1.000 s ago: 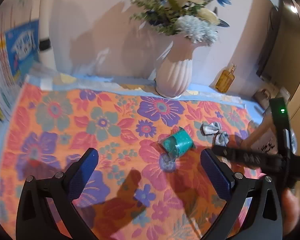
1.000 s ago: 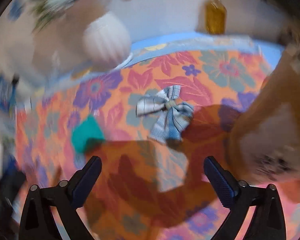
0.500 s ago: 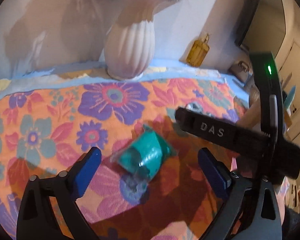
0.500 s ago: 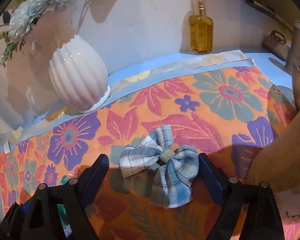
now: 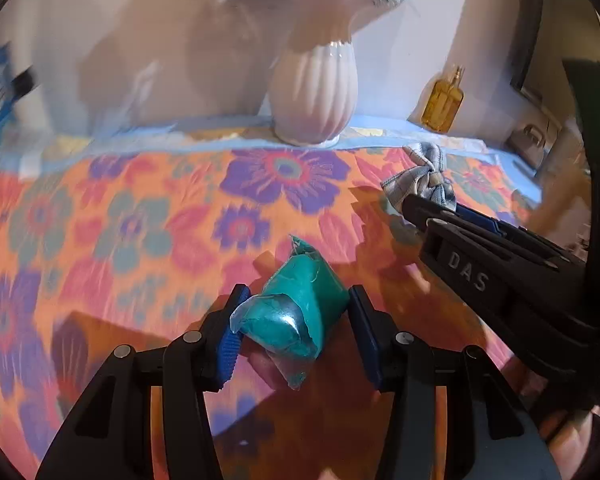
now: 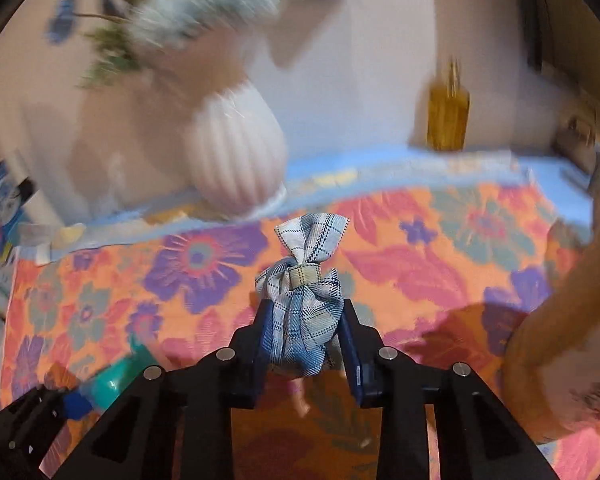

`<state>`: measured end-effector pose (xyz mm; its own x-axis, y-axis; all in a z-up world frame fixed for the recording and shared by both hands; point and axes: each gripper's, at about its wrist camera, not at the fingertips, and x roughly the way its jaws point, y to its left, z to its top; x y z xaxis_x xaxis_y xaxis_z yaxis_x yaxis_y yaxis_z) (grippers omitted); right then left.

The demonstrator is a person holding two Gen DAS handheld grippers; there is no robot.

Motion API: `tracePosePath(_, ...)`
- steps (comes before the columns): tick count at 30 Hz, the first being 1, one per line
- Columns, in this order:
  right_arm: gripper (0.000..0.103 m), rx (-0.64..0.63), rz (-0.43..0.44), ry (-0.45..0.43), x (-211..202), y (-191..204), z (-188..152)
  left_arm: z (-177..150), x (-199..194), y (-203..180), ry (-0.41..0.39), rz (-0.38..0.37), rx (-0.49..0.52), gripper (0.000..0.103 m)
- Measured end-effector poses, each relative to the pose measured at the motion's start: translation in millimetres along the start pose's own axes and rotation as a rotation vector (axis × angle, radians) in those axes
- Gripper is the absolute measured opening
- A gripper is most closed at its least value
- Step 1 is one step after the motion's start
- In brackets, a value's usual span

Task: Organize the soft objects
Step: 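Grasp the teal pouch with the left gripper while the right gripper grasps the plaid bow pouch, then carry the teal pouch and plaid bow pouch over the glass bowl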

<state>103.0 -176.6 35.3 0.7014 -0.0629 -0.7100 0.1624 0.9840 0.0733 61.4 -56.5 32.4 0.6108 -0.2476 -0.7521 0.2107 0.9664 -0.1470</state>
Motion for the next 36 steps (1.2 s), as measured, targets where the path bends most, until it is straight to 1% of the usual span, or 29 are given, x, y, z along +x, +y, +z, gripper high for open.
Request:
tracePosePath(3,0.031,0.002,0.078,0.012,-17.3,-4.3,-16.4,-22.7,-29.9,-2.4,-0.049,0.043,-0.002,0.047)
tracePosePath(6,0.031,0.017,0.123,0.015,-35.1,-13.1,-33.0,-43.5,-56.3,-5.6,-0.100,0.089,0.019,0.047)
tracePosePath(8,0.031,0.029,0.158,0.030,-47.6,-19.3,-45.6,-55.5,-67.7,-7.2,-0.113,0.101,0.026,0.047)
tracePosePath(11,0.031,0.031,0.167,0.033,-69.1,-27.5,-65.1,-63.3,-72.5,-9.2,-0.123,0.114,0.025,0.047)
tracePosePath(13,0.031,0.029,0.161,0.032,-80.8,-30.7,-76.3,-67.8,-79.5,-9.9,-0.143,0.110,0.016,0.047)
tracePosePath(16,0.031,0.027,0.155,0.029,-94.2,-34.6,-88.1,-75.6,-87.4,-11.3,-0.151,0.083,0.006,0.047)
tracePosePath(18,0.031,0.033,0.148,0.025,-101.3,-38.3,-93.3,-81.0,-91.2,-16.7,-0.158,0.068,0.030,0.047)
tracePosePath(21,0.031,0.023,0.084,-0.023,-117.1,-42.6,-97.8,-88.6,-98.8,-27.2,-0.169,0.045,0.071,0.047)
tracePosePath(23,0.031,0.014,0.083,-0.026,-126.2,-45.7,-97.8,-91.5,-100.9,-31.4,-0.160,0.037,0.075,0.047)
tracePosePath(25,0.031,0.020,0.095,-0.028,-137.9,-50.9,-95.0,-91.9,-106.8,-34.9,-0.172,0.013,0.068,0.047)
tracePosePath(26,0.031,0.027,0.099,-0.048,-148.1,-55.1,-91.5,-91.2,-111.8,-38.4,-0.184,-0.004,0.066,0.047)
tracePosePath(27,0.031,0.028,0.098,-0.062,-155.2,-57.3,-89.7,-88.3,-117.7,-43.1,-0.199,-0.019,0.066,0.047)
tracePosePath(29,0.031,0.031,0.099,-0.118,-178.6,-65.8,-78.7,-80.6,-130.9,-55.5,-0.233,-0.039,0.083,0.047)
tracePosePath(33,0.031,0.104,0.105,-0.215,-219.6,-95.4,-57.4,-54.9,-161.0,-89.5,-0.319,-0.080,0.147,0.047)
tracePosePath(36,0.031,0.188,0.077,-0.255,-236.2,-123.1,-45.4,-31.1,-173.9,-116.6,-0.354,-0.156,0.165,0.047)
